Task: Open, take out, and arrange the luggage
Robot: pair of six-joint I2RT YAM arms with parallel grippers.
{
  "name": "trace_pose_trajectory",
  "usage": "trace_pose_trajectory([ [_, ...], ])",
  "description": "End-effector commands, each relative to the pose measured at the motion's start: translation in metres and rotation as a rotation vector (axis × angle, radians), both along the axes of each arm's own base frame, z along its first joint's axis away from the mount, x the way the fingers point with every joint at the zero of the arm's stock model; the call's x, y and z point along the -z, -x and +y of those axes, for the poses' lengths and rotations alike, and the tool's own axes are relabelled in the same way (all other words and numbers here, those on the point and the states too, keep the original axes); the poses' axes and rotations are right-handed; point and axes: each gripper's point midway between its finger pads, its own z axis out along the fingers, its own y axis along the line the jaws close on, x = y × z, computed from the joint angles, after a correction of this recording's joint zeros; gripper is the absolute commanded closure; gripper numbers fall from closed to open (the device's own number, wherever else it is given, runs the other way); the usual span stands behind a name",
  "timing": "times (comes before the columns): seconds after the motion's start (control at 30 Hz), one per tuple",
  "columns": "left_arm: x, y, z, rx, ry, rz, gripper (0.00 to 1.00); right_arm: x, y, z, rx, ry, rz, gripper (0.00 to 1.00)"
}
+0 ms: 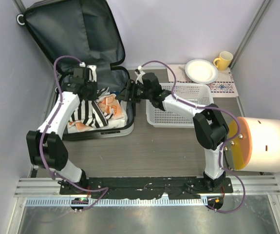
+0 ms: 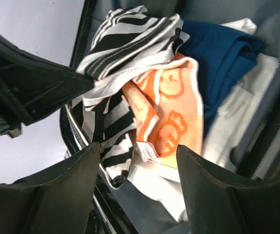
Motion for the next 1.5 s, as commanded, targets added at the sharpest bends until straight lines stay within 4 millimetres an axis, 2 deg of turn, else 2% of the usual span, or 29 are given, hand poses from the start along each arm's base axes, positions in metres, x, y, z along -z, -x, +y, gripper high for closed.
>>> trace_pose_trajectory([
  [0.0, -0.036, 0.015, -0.004, 0.058, 0.096, -0.072, 1.0, -0.042, 0.006, 0.034, -0.057, -0.139, -0.061, 0.3],
  [0.2, -0.039, 0.023, -0.005, 0.082, 0.132, -0.08, 1.0, -0.058, 0.009, 0.072, -0.084, -0.235, -0.063, 0.3],
  [0.23, -0.041, 0.024, -0.005, 0.085, 0.14, -0.085, 1.0, -0.068, 0.008, 0.078, -0.088, -0.255, -0.076, 0.3],
  [0.27, -0.039, 0.025, -0.004, 0.083, 0.143, -0.08, 1.0, -0.06, 0.005, 0.084, -0.081, -0.261, -0.049, 0.3],
  [0.33, -0.04, 0.026, -0.004, 0.088, 0.154, -0.079, 1.0, -0.068, 0.006, 0.094, -0.089, -0.294, -0.049, 0.3],
  [0.53, -0.042, 0.034, -0.009, 0.117, 0.181, -0.087, 1.0, -0.058, 0.004, 0.112, -0.086, -0.311, -0.022, 0.3],
  [0.67, -0.041, 0.035, -0.007, 0.113, 0.179, -0.088, 1.0, -0.045, 0.001, 0.112, -0.064, -0.284, -0.008, 0.3],
  [0.8, -0.043, 0.033, -0.003, 0.102, 0.179, -0.098, 1.0, -0.043, 0.005, 0.104, -0.059, -0.249, -0.004, 0.3],
  [0.97, -0.047, 0.033, 0.0, 0.098, 0.188, -0.107, 1.0, -0.032, -0.004, 0.1, -0.028, -0.239, 0.047, 0.3],
  [1.03, -0.048, 0.034, 0.002, 0.092, 0.188, -0.108, 1.0, -0.035, -0.006, 0.101, -0.025, -0.261, 0.084, 0.25],
  [1.13, -0.049, 0.033, 0.006, 0.076, 0.198, -0.11, 1.0, -0.036, -0.008, 0.091, -0.014, -0.261, 0.12, 0.12],
  [1.17, -0.048, 0.033, 0.006, 0.077, 0.202, -0.107, 1.0, -0.044, -0.005, 0.088, -0.018, -0.285, 0.138, 0.12],
  [1.2, -0.05, 0.032, 0.005, 0.081, 0.205, -0.114, 1.0, -0.039, -0.005, 0.083, -0.01, -0.288, 0.163, 0.12],
  [1.27, -0.048, 0.032, 0.002, 0.094, 0.217, -0.108, 1.0, -0.044, -0.003, 0.081, -0.005, -0.313, 0.172, 0.11],
  [1.47, -0.045, 0.038, 0.0, 0.109, 0.229, -0.098, 1.0, -0.041, -0.007, 0.095, -0.017, -0.326, 0.176, 0.11],
])
